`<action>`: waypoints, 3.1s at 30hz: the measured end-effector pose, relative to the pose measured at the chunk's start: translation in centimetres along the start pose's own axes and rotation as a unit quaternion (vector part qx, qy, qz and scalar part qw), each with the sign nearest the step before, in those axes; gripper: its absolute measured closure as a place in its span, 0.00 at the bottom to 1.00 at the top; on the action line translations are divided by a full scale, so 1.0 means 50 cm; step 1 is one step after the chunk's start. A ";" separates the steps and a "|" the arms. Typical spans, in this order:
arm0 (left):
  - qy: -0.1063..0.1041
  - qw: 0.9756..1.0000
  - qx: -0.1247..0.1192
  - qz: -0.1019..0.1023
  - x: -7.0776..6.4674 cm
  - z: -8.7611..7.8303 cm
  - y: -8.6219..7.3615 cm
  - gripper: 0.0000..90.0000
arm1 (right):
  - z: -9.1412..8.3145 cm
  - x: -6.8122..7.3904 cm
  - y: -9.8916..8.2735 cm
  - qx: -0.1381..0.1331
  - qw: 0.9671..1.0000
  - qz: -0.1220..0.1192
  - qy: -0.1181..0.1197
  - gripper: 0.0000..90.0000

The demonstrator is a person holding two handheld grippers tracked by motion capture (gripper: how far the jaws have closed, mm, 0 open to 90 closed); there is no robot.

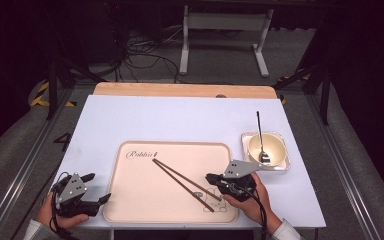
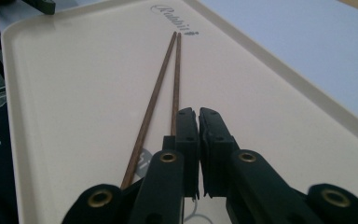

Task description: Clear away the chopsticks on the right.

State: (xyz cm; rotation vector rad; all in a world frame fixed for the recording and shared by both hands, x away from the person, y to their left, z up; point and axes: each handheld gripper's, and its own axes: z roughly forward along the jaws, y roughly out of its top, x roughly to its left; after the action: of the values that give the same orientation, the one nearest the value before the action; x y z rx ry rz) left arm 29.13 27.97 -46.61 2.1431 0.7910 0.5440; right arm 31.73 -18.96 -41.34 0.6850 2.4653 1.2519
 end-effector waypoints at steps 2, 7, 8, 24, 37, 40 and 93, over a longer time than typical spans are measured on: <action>0.001 1.000 -0.002 -0.002 0.001 -0.003 -0.001 0.18 | 0.004 -0.001 0.012 -0.003 1.000 -0.002 0.002 1.00; 0.004 1.000 -0.004 -0.006 0.001 -0.008 -0.003 0.18 | 0.025 -0.003 0.044 -0.003 1.000 -0.012 0.007 1.00; 0.002 1.000 -0.004 -0.006 0.001 -0.008 -0.003 0.18 | 0.031 -0.003 0.052 -0.003 1.000 -0.014 0.008 1.00; -0.003 1.000 -0.009 -0.006 0.003 -0.011 -0.007 0.18 | 0.165 0.002 0.146 0.044 0.997 -0.058 0.040 1.00; -0.006 1.000 -0.010 -0.006 0.002 -0.012 -0.008 0.18 | 0.260 0.003 0.166 0.091 0.993 -0.056 0.040 1.00; -0.007 1.000 -0.008 -0.006 0.002 -0.008 -0.008 0.18 | 0.276 0.006 0.174 0.107 0.992 -0.064 0.031 1.00; 0.000 1.000 -0.015 0.004 -0.010 -0.008 0.007 0.18 | 0.198 -0.146 0.073 0.179 0.976 0.019 -0.120 1.00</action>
State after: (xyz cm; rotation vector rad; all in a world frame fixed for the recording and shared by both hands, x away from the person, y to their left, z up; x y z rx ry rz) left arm 28.68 27.65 -46.13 2.1187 0.7703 0.5573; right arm 43.43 -14.30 -43.79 0.9160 2.4989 0.6884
